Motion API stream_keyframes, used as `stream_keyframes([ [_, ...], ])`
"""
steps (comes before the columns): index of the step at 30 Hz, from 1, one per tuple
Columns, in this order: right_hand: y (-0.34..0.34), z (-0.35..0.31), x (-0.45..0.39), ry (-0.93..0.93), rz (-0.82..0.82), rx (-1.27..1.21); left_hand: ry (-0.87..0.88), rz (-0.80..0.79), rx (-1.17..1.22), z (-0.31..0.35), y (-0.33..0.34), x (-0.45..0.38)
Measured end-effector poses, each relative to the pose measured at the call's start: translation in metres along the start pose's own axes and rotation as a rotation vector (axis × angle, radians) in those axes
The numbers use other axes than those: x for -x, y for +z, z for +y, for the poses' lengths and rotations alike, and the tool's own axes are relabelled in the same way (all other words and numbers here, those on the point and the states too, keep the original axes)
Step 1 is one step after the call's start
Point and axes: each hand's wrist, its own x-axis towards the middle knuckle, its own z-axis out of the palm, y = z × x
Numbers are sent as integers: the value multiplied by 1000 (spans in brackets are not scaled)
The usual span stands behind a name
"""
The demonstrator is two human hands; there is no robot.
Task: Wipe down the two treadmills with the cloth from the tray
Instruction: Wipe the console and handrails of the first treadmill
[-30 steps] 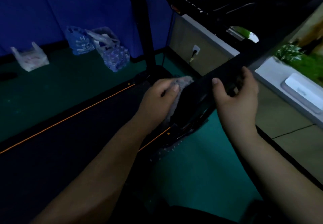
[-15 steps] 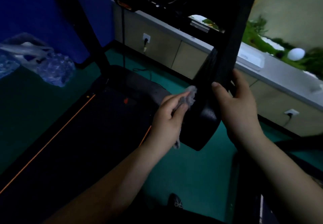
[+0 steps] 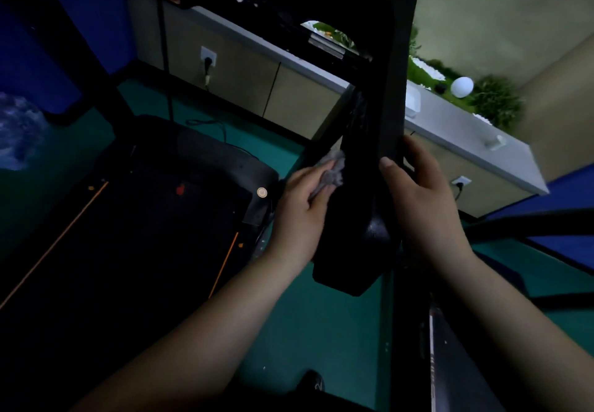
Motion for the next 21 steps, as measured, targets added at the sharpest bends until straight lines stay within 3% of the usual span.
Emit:
stream_keyframes([
  [3,4,-4,-5,6,27,11,-101,-10,40,-9,-5,28],
  [9,8,-3,-11,40,61,-9,195,-86,-28,25,5,-20],
  [12,7,-5,-17,42,63,3,78,-88,-21,11,15,-54],
  [16,9,-8,-29,45,83,44,-35,-78,-28,-10,5,-32],
  [21,11,-5,-34,36,82,48,139,-68,-31,10,13,-42],
])
